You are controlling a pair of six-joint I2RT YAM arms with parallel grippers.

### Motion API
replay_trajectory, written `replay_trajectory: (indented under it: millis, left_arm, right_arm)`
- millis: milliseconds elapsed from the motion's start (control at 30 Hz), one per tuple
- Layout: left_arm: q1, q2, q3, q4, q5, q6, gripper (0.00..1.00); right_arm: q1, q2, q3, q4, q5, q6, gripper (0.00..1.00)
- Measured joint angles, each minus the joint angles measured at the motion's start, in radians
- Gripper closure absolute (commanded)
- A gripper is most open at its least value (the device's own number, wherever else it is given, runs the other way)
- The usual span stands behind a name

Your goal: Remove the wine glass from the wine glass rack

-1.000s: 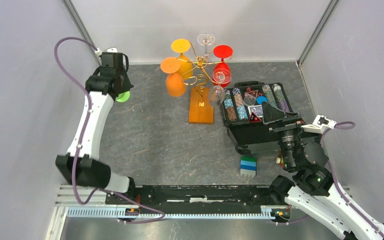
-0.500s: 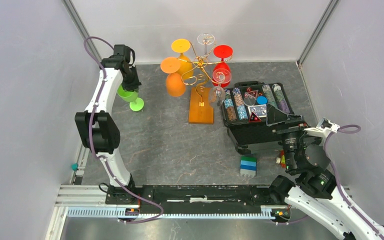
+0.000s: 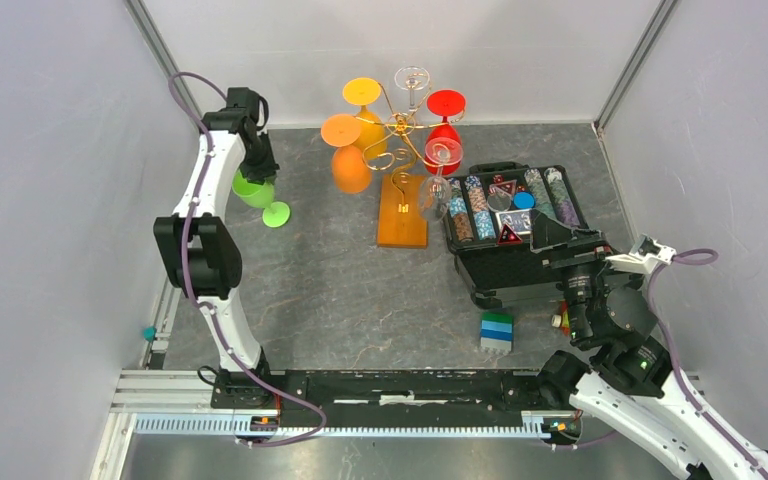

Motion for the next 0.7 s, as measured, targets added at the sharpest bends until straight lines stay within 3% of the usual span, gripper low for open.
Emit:
replay_trajectory:
  millis: [267,433,567,633,700]
  left_arm:
    - [0.0,-0.001,0.132,-0.04,-0.018,0.006,0.48]
    - [0.0,-0.056,0.136,-0.06,0.001,0.008,0.37]
    - [0.0,-0.158,0.11,-0.049,0.058,0.008,0.22]
    - [0.0,-0.247,0.059,-0.026,0.093,0.007,0.01]
    - [0.0,-0.335,0.006,0.001,0.122,0.007,0.0]
  right_arm:
    - [0.0,0.014,0.001,-0.021,-0.02,0.006,0.12]
    - [0.0,0.059,0.032,-0.045,-0.061,-0.011,0.02]
    - [0.0,0.153,0.114,-0.018,-0.163,-0.077,0.02]
    - [0.0,0.228,0.179,0.004,-0.227,-0.113,0.02]
    - [0.0,0.311,0.251,0.023,-0.286,-0.145,0.02]
